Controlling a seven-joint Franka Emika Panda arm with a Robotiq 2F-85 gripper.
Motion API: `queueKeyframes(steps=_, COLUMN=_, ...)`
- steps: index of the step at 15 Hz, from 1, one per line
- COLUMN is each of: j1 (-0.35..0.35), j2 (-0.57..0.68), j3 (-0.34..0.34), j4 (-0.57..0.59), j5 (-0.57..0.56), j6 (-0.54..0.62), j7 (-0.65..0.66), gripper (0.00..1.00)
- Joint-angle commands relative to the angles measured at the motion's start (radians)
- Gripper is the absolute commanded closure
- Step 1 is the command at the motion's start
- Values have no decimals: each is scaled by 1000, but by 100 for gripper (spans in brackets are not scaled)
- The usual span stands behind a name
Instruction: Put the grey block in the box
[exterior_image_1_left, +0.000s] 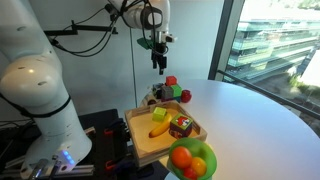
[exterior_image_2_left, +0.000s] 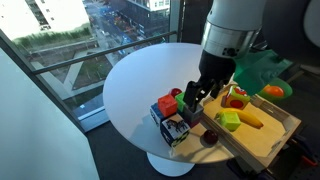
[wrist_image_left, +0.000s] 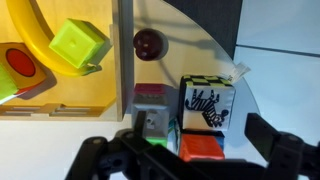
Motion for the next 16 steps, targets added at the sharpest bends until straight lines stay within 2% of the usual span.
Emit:
queueKeyframes(steps=1, j1=-17, j2=41, j3=-17, j4=38, j5=-47, j6=-30, j7=52, gripper=0)
queueKeyframes(steps=10, j1=-25, j2=121, j3=-52, j4=25, j5=-70, j6=53, j7=21, gripper=0)
queueKeyframes(steps=16, j1=-21, j2=177, j3=-67, j4=18, j5=-93, j6=155, j7=9, gripper=0)
